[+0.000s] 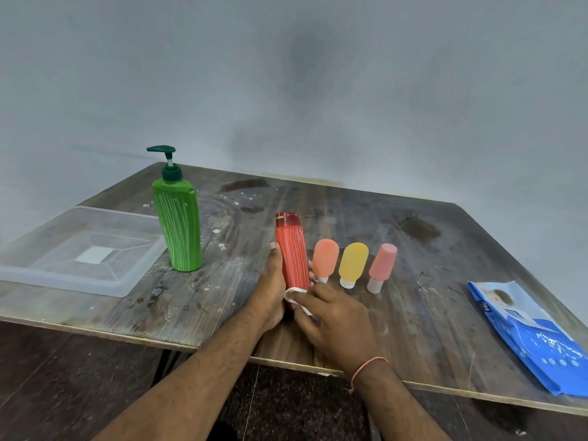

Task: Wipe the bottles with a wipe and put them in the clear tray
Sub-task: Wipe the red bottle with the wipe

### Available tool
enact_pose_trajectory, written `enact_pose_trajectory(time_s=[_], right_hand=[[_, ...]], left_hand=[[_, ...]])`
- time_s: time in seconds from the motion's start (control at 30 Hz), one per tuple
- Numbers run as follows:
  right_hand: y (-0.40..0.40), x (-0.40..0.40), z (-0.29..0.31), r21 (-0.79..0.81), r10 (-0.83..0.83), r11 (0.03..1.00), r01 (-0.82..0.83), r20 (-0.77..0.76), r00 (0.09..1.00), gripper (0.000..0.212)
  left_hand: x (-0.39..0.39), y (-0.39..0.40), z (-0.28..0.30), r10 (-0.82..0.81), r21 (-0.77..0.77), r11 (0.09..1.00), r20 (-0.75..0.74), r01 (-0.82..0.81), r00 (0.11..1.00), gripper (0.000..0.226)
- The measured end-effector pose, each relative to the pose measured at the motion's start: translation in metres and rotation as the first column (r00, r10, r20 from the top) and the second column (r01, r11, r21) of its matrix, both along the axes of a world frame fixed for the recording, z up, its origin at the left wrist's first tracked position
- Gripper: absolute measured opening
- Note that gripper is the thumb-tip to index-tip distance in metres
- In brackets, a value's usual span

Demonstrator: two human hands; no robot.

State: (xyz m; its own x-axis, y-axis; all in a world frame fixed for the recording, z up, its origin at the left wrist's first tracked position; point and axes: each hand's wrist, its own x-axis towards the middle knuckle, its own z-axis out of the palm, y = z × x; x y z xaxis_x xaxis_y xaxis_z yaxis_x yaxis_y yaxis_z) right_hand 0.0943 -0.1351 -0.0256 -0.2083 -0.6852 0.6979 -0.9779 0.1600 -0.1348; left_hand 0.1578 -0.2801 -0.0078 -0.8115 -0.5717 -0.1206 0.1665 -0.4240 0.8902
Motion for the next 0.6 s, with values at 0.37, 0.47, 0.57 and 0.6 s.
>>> enact_pose_trajectory(time_s=[0.37,0.47,0.57,0.6], right_hand=[[-0.0016,-0.0015,-0.0003,-0.01,0.002,1.0,-0.002,0.016,1.0,0.024],[-0.0019,0.0003,-0.0003,-0.033,0.005,0.999,-0.003,0.047,0.999,0.02],[-0.0032,-0.0034,-0.0043,-0.086,-0.043,0.995,0.049,0.062,0.997,0.02],[-0.0035,-0.0045,-0.0044,-0.08,-0.042,0.996,0.046,0.055,0.998,0.021]], left_hand=[[-0.0015,-0.0024,-0.0042,0.003,0.002,1.0,0.018,-0.003,1.0,0.103],[-0.0026,-0.0007,-0.0031,-0.008,0.038,0.999,-0.006,0.008,1.0,0.101],[-0.0033,-0.0019,-0.0043,0.005,0.043,0.999,-0.011,-0.004,1.0,0.104],[-0.003,-0.0018,-0.0041,0.003,0.043,0.999,-0.013,-0.002,1.0,0.105]])
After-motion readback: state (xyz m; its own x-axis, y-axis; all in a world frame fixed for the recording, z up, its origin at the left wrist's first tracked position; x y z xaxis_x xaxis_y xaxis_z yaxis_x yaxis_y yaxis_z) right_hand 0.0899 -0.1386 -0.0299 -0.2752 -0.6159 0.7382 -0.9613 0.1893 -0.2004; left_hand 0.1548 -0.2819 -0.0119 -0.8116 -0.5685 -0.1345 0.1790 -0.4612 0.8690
